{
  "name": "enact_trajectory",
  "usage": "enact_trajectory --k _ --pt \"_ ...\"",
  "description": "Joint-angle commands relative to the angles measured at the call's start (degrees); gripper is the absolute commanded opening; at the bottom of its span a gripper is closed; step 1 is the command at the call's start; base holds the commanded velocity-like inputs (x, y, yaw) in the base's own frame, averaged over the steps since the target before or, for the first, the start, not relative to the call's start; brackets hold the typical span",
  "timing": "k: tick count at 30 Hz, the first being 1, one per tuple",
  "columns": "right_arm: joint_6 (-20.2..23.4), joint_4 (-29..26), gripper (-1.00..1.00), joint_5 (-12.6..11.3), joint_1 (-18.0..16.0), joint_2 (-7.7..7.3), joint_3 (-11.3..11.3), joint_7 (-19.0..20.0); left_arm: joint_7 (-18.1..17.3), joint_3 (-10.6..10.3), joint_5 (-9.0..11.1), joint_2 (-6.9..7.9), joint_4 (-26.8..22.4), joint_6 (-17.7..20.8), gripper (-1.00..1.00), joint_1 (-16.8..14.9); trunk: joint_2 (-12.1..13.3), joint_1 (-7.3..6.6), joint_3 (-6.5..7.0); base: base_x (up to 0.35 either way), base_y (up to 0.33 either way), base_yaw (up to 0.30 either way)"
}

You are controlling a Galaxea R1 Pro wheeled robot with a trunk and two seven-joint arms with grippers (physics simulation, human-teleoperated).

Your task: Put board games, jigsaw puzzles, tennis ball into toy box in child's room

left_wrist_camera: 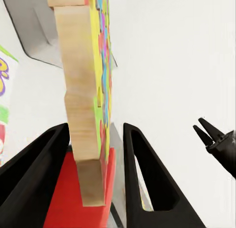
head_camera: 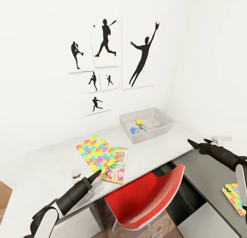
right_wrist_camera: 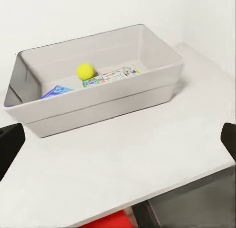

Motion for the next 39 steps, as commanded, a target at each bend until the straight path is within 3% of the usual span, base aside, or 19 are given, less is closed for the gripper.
enact_trajectory --k 1,3,4,8,11,14,19,23,34,39 --pt "0.49 -0.02 1.00 -0.30 -0.09 0.01 -0.10 0.13 0.89 -0.38 0.23 -0.12 -0.11 1.06 -1.00 -1.00 -0.09 0.02 -0.10 0.000 0.000 -0.291" --pt "0.49 -0.02 1.00 -0.31 -0.10 0.00 -0.13 0.16 1.96 -0.82 0.28 -0.22 -0.21 1.65 -1.00 -1.97 -0.09 0.02 -0.10 0.000 0.000 -0.291" --pt "0.50 -0.02 1.00 -0.29 -0.15 0.01 -0.16 0.19 4.24 -1.54 0.35 -0.58 -1.87 3.59 -1.00 -3.62 -0.09 0.02 -0.10 0.000 0.000 -0.292" --pt "0.55 -0.02 1.00 -0.32 -0.18 0.04 -0.19 0.20 7.69 -1.34 0.51 -0.78 -2.38 4.44 -1.00 -4.88 -0.09 0.02 -0.10 0.000 0.000 -0.292" --pt "0.58 -0.02 1.00 -0.30 -0.19 0.03 -0.19 0.20 11.42 -1.40 1.79 -0.82 -2.53 4.79 -1.00 -7.13 -0.09 0.02 -0.10 0.000 0.000 -0.292" --pt "0.59 -0.02 1.00 -0.31 -0.20 0.02 -0.18 0.19 18.72 -1.56 7.16 -0.77 -2.51 10.24 -1.00 -13.00 -0.09 0.02 -0.10 0.000 0.000 -0.292" --pt "0.59 -0.02 1.00 -0.30 -0.20 0.07 -0.18 0.20 24.44 -1.82 12.57 -0.83 -2.60 13.85 -1.00 -18.46 -0.09 0.02 -0.10 0.000 0.000 -0.292" --pt "0.59 -0.02 1.00 -0.33 -0.20 0.08 -0.18 0.17 26.18 -1.89 14.16 -0.86 -2.62 14.61 -1.00 -20.14 -0.09 0.02 -0.10 0.000 0.000 -0.292" --pt "0.74 -0.02 1.00 -0.28 -0.38 0.05 -0.22 0.12 26.91 -1.82 15.15 -0.62 -2.71 16.42 -1.00 -23.82 -0.09 0.02 -0.10 0.002 -0.001 -0.278" --pt "2.86 -0.02 1.00 -0.34 -0.66 0.07 -2.03 0.06 26.96 -1.67 15.24 -0.26 -2.71 18.00 -1.00 -24.72 -0.09 0.02 -0.10 0.187 -0.122 -0.069"
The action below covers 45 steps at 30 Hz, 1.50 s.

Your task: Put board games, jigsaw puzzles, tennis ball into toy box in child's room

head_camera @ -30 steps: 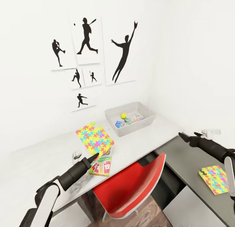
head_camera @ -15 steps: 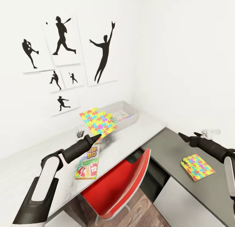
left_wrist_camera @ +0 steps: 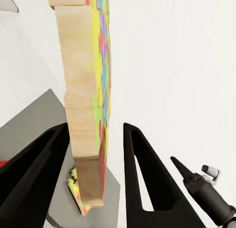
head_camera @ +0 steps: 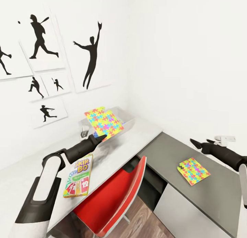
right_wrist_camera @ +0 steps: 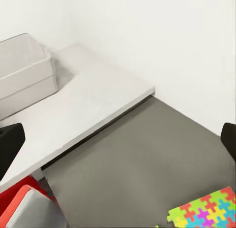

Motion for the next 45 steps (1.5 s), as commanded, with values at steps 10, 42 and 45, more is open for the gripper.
enact_trajectory --k 10,42,45 --pt "2.34 -0.03 1.00 -0.41 -0.48 0.12 -0.96 0.15 5.49 6.26 0.36 3.93 1.66 5.99 -1.00 -1.08 -0.09 0.05 -0.10 0.077 -0.050 -0.164" --pt "2.02 -0.03 1.00 -0.42 -0.29 0.16 -0.55 0.23 1.68 18.38 5.23 8.58 0.08 9.68 -1.00 0.87 -0.09 0.05 -0.10 0.157 -0.025 -0.262" --pt "1.81 -0.03 1.00 -0.42 -0.04 0.29 -0.53 0.24 0.58 19.20 5.83 9.42 0.08 9.71 -1.00 1.42 -0.09 0.05 -0.10 0.167 -0.073 -0.010"
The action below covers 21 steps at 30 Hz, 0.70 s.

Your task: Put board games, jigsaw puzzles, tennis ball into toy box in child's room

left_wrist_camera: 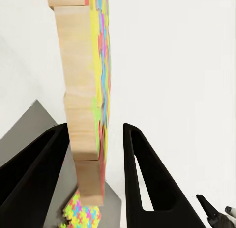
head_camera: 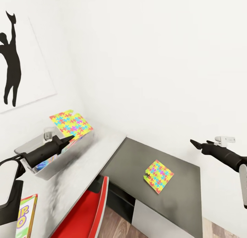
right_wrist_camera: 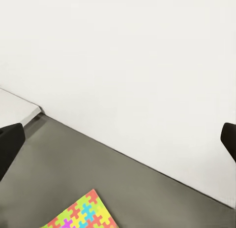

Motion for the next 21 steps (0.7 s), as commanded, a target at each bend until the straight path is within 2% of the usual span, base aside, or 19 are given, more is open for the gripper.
enact_trajectory --k 1,5,6,11,15,17,21 --pt "0.45 -0.03 1.00 -0.30 -0.03 0.07 -0.07 0.08 -0.31 0.12 -0.09 0.04 -0.01 0.27 -1.00 -0.01 -0.09 0.05 -0.10 0.253 -0.105 -0.004" --pt "0.33 -0.03 1.00 -0.30 0.07 0.04 -0.05 3.35 -1.55 0.27 0.01 0.21 -0.01 0.24 -1.00 0.23 -0.09 0.05 -0.10 0.077 -0.028 -0.001" --pt "0.31 -0.03 1.00 -0.29 0.08 -0.02 -0.06 5.77 -1.74 0.35 0.07 0.42 -0.01 0.28 -1.00 0.23 -0.09 0.05 -0.10 0.005 -0.002 0.000" --pt "0.24 -0.03 1.00 -0.22 0.18 -0.09 -0.08 6.09 -1.83 0.37 0.11 0.90 -0.01 0.28 -1.00 0.23 -0.09 0.05 -0.10 0.020 -0.001 0.000" --pt "0.09 -0.03 1.00 -0.21 0.25 0.02 -0.11 6.13 -1.85 0.74 0.13 1.22 -0.01 0.28 -1.00 0.23 -0.09 0.05 -0.10 0.174 0.000 0.000" --pt "-0.04 -0.03 1.00 -0.21 0.33 -0.02 -0.08 6.14 -1.74 1.88 1.59 1.88 -0.01 0.32 -1.00 0.17 -0.09 0.05 -0.10 0.050 0.000 0.000" --pt "-0.11 -0.03 1.00 -0.21 0.30 -0.08 -0.07 6.16 -1.33 2.17 2.35 3.24 0.15 0.32 -1.00 0.07 -0.09 0.05 -0.10 0.019 0.000 0.000"
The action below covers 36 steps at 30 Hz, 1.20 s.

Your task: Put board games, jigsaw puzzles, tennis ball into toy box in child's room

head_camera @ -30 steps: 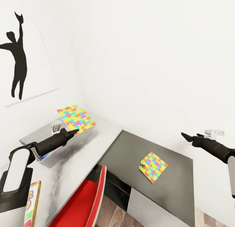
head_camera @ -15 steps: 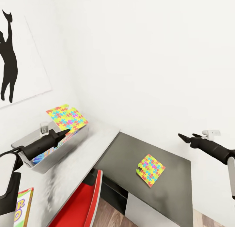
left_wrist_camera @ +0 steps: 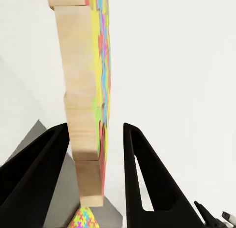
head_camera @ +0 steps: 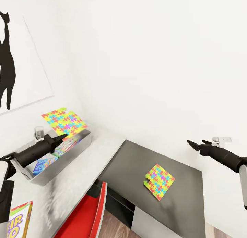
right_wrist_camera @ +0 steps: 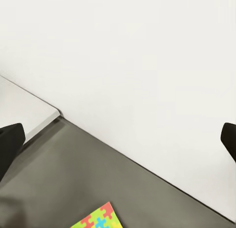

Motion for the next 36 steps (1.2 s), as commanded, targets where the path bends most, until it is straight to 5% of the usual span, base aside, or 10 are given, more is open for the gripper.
enact_trajectory --k 1,17,27,31,32,36 --pt "0.46 -0.03 1.00 -0.29 -0.06 0.00 -0.06 0.09 -0.28 0.12 -0.15 0.14 0.02 0.28 -1.00 -0.05 -0.09 0.02 -0.10 0.008 0.000 0.000" --pt "0.53 -0.03 1.00 -0.29 -0.33 0.11 -0.08 0.07 -0.46 0.47 0.10 1.03 -0.08 0.21 -1.00 0.10 -0.09 0.02 -0.10 0.038 0.000 -0.188" --pt "0.39 -0.03 1.00 -0.29 -0.04 -0.02 -0.06 0.09 -0.65 2.89 0.42 2.40 0.02 0.28 -1.00 1.21 -0.09 0.02 -0.10 0.182 0.000 -0.069" --pt "0.22 -0.03 1.00 -0.29 0.12 0.03 -0.06 0.14 -0.63 5.26 2.37 3.04 0.01 0.26 -1.00 1.95 -0.09 0.02 -0.10 0.008 0.000 -0.002" --pt "0.33 -0.03 1.00 -0.32 0.13 0.04 0.02 0.21 -0.41 8.14 6.69 6.67 0.44 -0.04 -1.00 4.19 -0.09 0.02 -0.10 0.000 0.000 0.000" --pt "0.35 -0.03 1.00 -0.30 0.18 0.18 0.03 0.23 -0.37 8.90 7.24 7.39 2.28 -0.30 -1.00 4.32 -0.09 0.02 -0.10 0.000 0.000 0.000"
